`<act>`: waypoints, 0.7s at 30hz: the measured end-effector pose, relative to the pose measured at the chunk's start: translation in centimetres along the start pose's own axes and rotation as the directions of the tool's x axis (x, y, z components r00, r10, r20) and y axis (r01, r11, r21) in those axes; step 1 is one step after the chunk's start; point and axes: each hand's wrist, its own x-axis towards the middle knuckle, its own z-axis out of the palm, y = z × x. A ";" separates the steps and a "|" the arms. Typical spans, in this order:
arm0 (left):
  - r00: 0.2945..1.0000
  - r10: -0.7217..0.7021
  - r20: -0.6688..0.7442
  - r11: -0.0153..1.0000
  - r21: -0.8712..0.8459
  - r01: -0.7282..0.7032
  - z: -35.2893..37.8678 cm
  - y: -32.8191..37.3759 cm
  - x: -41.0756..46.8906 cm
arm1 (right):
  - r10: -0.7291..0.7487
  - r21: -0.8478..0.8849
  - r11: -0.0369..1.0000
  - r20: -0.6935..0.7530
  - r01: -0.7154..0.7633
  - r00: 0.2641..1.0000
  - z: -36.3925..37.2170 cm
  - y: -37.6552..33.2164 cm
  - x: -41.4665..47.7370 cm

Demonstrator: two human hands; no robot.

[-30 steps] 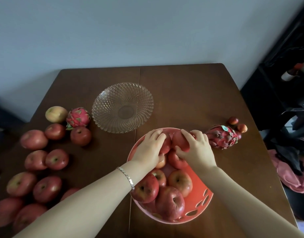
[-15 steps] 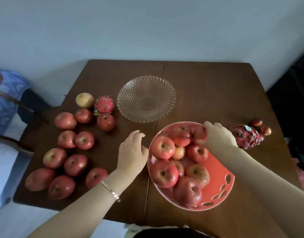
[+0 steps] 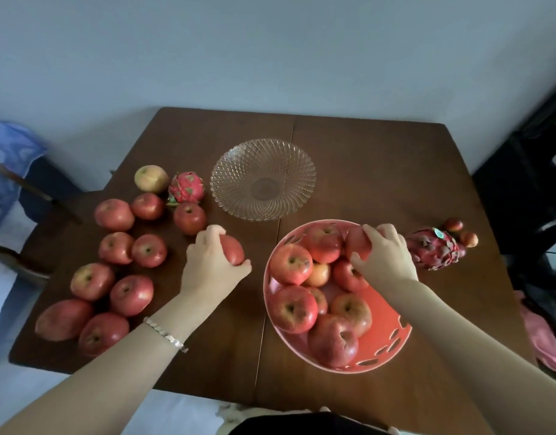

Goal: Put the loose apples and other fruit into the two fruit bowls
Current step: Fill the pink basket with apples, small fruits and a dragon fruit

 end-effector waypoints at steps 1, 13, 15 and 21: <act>0.994 0.104 -0.032 0.989 -0.105 -0.107 -0.1 2.4 0.2 | -0.025 0.027 0.999 -0.018 0.025 1.000 0.0 0.3 -0.2; 0.726 0.590 0.352 0.782 -0.028 -0.622 8.0 16.6 -0.8 | -0.174 0.772 0.615 0.331 -0.160 0.927 -3.8 4.1 0.5; 0.721 0.614 0.321 0.784 -0.142 -0.605 8.4 16.9 -0.6 | -0.223 0.773 0.614 0.362 -0.158 0.905 -3.5 4.9 0.5; 0.665 0.645 0.378 0.764 -0.329 -0.554 9.1 15.8 -1.1 | -0.179 0.696 0.718 0.218 -0.024 0.959 -2.5 6.3 -0.1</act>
